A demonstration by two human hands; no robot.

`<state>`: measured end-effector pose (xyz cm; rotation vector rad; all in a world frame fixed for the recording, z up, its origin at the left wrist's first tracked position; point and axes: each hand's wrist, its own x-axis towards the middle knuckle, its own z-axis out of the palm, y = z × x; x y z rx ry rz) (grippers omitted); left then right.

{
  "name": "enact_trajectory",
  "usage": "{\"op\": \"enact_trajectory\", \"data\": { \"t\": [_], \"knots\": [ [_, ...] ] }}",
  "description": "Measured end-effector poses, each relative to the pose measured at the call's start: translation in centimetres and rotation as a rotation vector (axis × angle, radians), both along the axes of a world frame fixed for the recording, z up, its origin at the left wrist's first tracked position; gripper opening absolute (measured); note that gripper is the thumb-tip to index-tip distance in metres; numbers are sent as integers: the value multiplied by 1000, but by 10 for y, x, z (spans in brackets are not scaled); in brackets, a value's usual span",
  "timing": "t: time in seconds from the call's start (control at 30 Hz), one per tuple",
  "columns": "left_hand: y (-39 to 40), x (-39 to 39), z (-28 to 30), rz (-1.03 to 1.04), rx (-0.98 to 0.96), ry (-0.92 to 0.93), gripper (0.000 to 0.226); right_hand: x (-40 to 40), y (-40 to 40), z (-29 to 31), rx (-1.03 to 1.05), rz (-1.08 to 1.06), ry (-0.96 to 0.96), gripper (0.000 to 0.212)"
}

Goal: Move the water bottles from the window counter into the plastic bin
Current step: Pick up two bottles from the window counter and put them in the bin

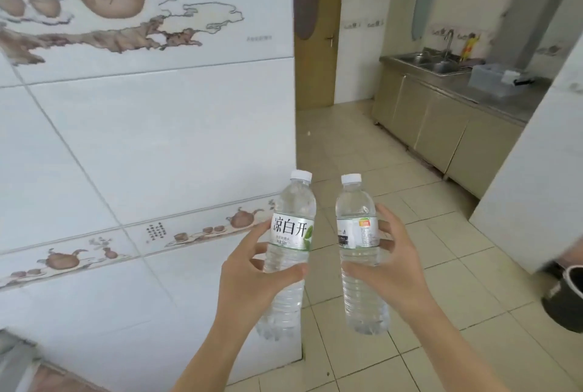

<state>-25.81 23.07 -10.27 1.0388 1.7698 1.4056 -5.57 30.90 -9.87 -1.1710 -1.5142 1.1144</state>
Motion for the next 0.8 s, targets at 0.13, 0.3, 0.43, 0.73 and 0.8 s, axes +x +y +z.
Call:
{"op": "enact_trajectory", "data": {
  "t": [0.13, 0.3, 0.43, 0.73, 0.8],
  "knots": [
    [61, 59, 0, -54, -1, -17, 76, 58, 50, 1, 25, -44, -21, 95],
    [125, 118, -2, -113, 14, -45, 79, 113, 107, 5, 28, -112, -61, 94],
    [177, 146, -5, -119, 0, -40, 83, 145, 149, 3, 11, -176, -60, 95],
    [335, 169, -11, -221, 18, -76, 75, 170, 278, -5, 3, -309, -85, 96],
    [375, 171, -12, -261, 32, -74, 74, 174, 311, -5, 8, -343, -84, 96]
  ]
}}
